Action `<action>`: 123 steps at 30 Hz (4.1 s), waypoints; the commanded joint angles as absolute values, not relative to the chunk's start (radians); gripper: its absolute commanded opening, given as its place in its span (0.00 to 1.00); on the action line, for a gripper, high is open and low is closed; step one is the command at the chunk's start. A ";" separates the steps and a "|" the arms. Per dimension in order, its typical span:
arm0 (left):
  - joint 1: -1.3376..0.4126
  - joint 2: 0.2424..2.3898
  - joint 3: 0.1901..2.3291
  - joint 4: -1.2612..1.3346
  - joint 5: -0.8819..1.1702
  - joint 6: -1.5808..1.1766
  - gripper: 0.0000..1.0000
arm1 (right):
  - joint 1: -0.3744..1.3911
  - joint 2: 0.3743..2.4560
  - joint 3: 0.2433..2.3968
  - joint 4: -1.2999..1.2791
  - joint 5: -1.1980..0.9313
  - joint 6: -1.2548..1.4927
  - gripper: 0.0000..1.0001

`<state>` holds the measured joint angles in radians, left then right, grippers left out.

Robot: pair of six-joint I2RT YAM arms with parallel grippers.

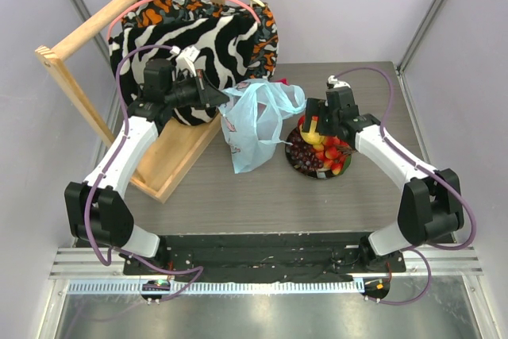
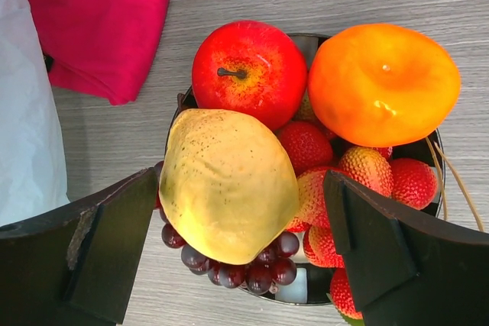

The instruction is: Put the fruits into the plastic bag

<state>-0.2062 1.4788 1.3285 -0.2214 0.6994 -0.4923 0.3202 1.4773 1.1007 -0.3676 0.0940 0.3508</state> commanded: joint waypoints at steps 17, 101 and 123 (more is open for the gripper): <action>-0.198 1.443 1.331 -0.202 0.704 -0.485 0.00 | 0.321 1.471 1.124 -0.311 0.071 0.370 0.62; -0.193 1.411 1.328 -0.193 0.712 -0.486 0.00 | 0.772 1.488 1.436 -0.466 0.480 0.253 0.01; -0.193 1.440 1.307 -0.121 0.793 -0.557 0.00 | 0.753 1.788 1.436 -0.364 0.189 0.319 0.01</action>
<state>-0.2005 1.4506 1.3109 -0.1806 0.7650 -0.5438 0.7696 1.7641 1.4258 -0.3740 0.1879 0.3050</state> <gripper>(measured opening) 0.012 0.712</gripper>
